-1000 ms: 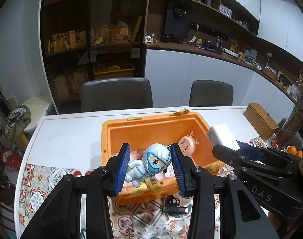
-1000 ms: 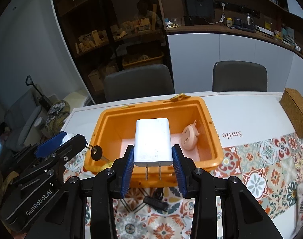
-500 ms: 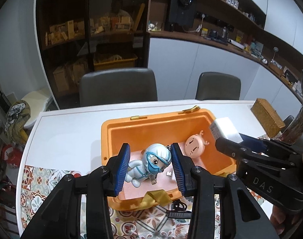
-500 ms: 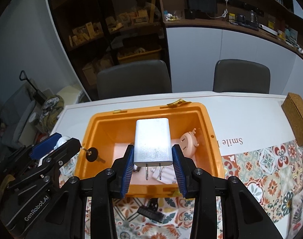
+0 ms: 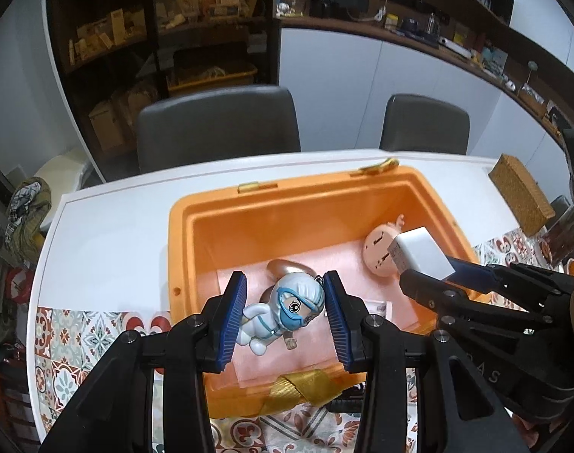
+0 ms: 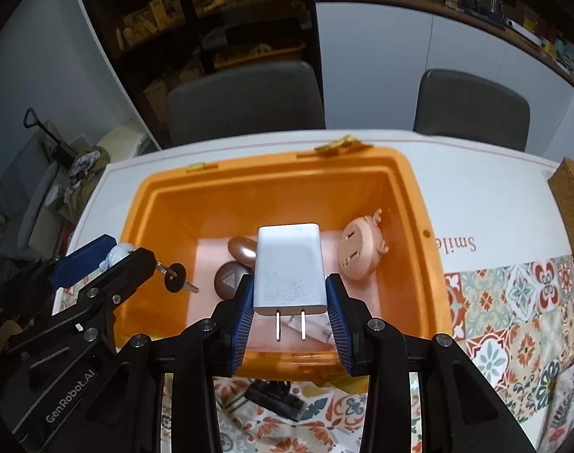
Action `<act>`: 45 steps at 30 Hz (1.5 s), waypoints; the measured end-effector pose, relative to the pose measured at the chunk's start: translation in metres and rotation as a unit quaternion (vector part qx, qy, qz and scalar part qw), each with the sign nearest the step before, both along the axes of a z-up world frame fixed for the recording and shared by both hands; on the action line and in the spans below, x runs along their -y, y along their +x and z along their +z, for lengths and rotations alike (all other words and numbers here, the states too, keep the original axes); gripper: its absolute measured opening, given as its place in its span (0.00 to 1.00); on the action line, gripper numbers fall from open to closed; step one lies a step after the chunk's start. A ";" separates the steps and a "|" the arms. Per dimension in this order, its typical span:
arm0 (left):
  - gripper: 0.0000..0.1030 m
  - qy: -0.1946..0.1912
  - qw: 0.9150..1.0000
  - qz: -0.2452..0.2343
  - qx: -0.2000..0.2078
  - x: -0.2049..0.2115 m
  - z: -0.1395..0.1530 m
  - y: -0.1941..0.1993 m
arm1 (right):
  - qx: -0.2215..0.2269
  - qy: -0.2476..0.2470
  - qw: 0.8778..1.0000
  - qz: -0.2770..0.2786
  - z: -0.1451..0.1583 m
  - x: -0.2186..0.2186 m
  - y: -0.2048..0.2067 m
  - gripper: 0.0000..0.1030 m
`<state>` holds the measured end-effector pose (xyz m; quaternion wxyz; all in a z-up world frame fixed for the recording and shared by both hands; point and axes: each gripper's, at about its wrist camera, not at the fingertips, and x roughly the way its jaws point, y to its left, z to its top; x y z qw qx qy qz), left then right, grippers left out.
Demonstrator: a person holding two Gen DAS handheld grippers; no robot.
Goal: Organize rigid objects
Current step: 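Carry the astronaut figurine and wall plug over the orange crate with both grippers, then open both grippers to drop the figurine and wall plug into the crate, then withdraw both grippers from the crate toward the black rectangular device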
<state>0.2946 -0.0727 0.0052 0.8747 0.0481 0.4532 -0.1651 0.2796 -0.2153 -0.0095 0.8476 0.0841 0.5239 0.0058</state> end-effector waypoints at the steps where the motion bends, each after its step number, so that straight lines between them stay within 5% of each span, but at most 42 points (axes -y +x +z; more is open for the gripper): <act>1: 0.40 0.002 1.000 -0.001 -0.004 0.001 -0.003 0.001 | -0.004 -0.001 1.000 0.001 -0.003 0.000 0.001 0.37; 13: 0.42 0.015 0.999 0.001 -0.042 0.005 -0.023 0.008 | -0.030 0.000 1.000 0.000 -0.020 0.002 0.005 0.37; 21: 0.65 0.041 0.998 0.034 -0.045 -0.004 -0.022 0.007 | -0.032 0.000 1.000 -0.001 -0.021 0.003 0.006 0.37; 27: 0.71 0.052 0.996 0.058 -0.044 -0.016 -0.016 0.003 | -0.035 -0.002 0.999 -0.004 -0.022 0.002 0.007 0.37; 31: 0.78 0.055 0.996 0.067 -0.038 -0.024 -0.012 -0.003 | -0.022 -0.016 0.999 -0.021 -0.018 0.002 0.005 0.58; 45: 0.81 0.049 0.995 0.080 -0.014 -0.039 0.006 -0.032 | 0.006 -0.023 0.999 -0.035 0.004 -0.006 -0.038 0.58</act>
